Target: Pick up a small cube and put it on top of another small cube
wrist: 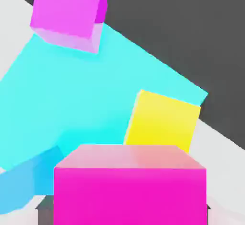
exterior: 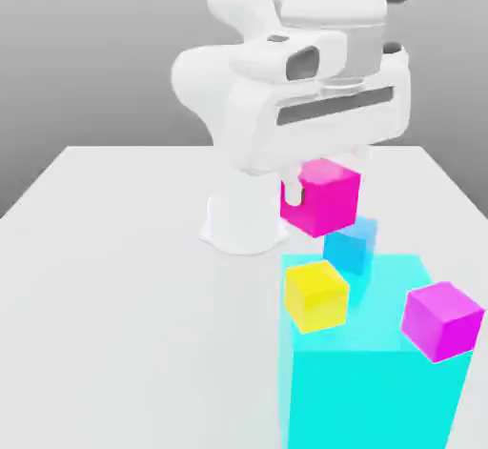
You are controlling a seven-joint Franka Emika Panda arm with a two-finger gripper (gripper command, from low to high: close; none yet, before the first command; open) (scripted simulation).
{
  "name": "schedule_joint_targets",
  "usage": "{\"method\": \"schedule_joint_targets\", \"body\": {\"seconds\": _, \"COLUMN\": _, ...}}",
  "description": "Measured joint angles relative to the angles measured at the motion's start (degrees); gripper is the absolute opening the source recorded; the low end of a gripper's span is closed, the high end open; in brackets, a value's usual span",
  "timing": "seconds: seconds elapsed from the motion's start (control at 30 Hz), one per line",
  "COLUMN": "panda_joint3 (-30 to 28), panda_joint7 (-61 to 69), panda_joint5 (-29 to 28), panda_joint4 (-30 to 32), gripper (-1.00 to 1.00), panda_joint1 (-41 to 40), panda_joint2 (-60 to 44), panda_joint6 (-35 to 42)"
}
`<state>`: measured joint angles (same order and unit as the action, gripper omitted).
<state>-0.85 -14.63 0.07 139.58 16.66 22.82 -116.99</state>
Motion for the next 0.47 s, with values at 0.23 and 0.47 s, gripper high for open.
{"method": "schedule_joint_targets", "body": {"seconds": 0.23, "panda_joint3": 0.9, "panda_joint7": 2.2, "panda_joint5": 0.3, "panda_joint4": 6.3, "gripper": 1.00, "panda_joint1": 0.8, "panda_joint2": -1.8, "panda_joint6": -7.8}}
{"method": "schedule_joint_targets", "body": {"seconds": 0.47, "panda_joint3": 1.0, "panda_joint7": 2.1, "panda_joint5": 0.0, "panda_joint4": 4.1, "gripper": 1.00, "panda_joint1": 0.7, "panda_joint2": -0.3, "panda_joint6": -4.2}}
